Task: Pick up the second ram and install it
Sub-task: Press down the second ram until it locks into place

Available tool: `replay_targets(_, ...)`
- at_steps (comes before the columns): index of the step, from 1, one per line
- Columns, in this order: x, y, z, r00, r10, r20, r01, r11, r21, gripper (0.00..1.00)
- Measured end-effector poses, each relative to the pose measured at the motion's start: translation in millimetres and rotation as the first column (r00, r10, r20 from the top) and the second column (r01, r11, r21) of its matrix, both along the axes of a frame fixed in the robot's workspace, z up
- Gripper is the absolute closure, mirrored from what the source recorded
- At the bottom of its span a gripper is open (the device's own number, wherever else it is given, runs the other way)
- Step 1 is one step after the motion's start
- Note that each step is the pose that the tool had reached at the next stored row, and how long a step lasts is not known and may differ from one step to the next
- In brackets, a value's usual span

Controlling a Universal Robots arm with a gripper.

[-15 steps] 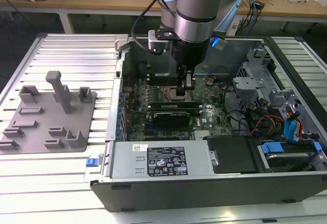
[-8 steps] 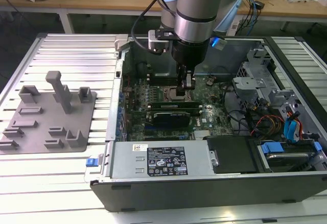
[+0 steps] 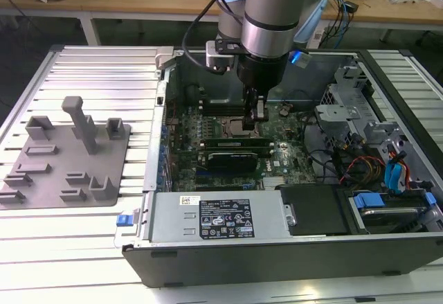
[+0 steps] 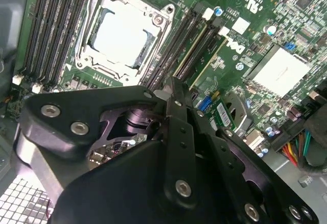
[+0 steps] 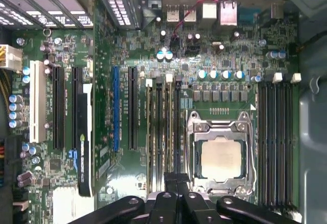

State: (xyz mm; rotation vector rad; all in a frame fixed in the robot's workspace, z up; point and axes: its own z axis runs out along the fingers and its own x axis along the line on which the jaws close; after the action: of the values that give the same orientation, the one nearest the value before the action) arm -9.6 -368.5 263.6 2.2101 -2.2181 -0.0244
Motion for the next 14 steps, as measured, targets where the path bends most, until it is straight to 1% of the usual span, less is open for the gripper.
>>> replay_targets(3,10.3,0.0,-0.1,1.0,0.0,0.0,0.0,1.0,0.0,0.92)
replay_targets(7,21.2,0.1,-0.3,1.0,0.0,0.0001,0.0,1.0,0.0002,0.92)
replay_targets(9,29.0,0.1,-0.4,1.0,0.0,0.0,0.0,1.0,0.0001,0.92)
replay_targets(10,31.0,0.0,-0.4,1.0,0.0,0.0,0.0,1.0,0.0,0.92)
replay_targets(13,31.1,0.0,-0.6,1.0,0.0,0.0006,0.0,1.0,0.0002,0.92)
replay_targets(14,31.1,0.0,-2.4,1.0,0.0,0.0048,0.0,1.0,0.0,0.92)
